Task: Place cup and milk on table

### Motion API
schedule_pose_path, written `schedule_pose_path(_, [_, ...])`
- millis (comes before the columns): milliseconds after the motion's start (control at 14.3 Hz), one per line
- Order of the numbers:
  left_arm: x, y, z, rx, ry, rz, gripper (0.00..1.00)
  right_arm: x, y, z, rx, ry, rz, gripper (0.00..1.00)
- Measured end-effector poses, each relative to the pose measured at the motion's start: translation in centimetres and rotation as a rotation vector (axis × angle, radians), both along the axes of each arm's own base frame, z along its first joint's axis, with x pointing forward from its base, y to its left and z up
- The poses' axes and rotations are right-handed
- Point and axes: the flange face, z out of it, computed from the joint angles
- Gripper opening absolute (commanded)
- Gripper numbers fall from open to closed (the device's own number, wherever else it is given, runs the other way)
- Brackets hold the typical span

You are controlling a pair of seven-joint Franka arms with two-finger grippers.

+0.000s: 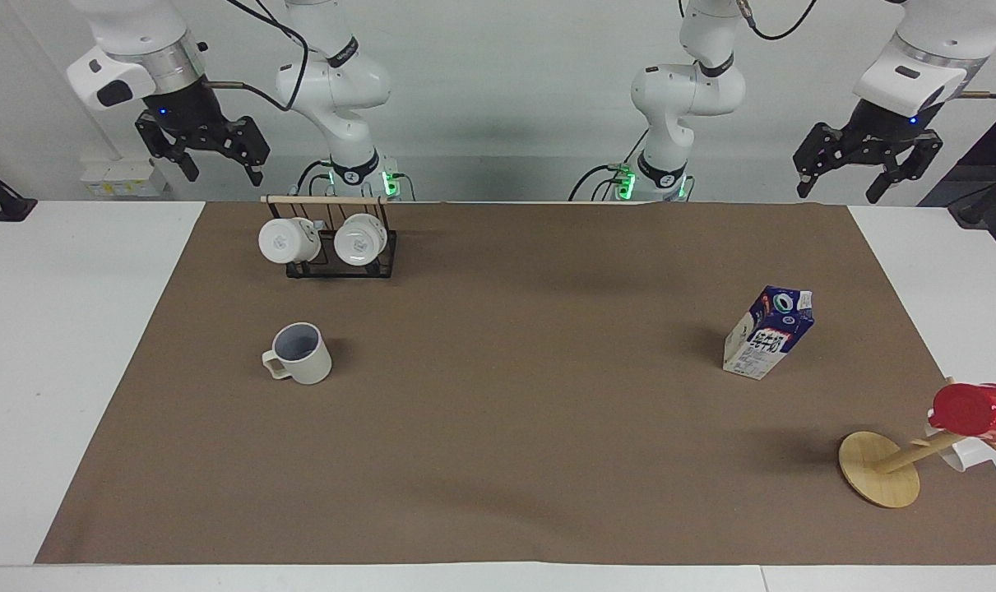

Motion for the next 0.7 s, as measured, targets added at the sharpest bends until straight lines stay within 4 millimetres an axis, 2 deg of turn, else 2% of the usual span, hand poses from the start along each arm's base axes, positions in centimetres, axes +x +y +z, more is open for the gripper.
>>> schedule_pose_path(700, [0.47, 0.16, -0.78, 0.002, 0.016, 0.004, 1.00, -0.02, -0.16, -0.03, 0.000, 0.001, -0.003, 1.00])
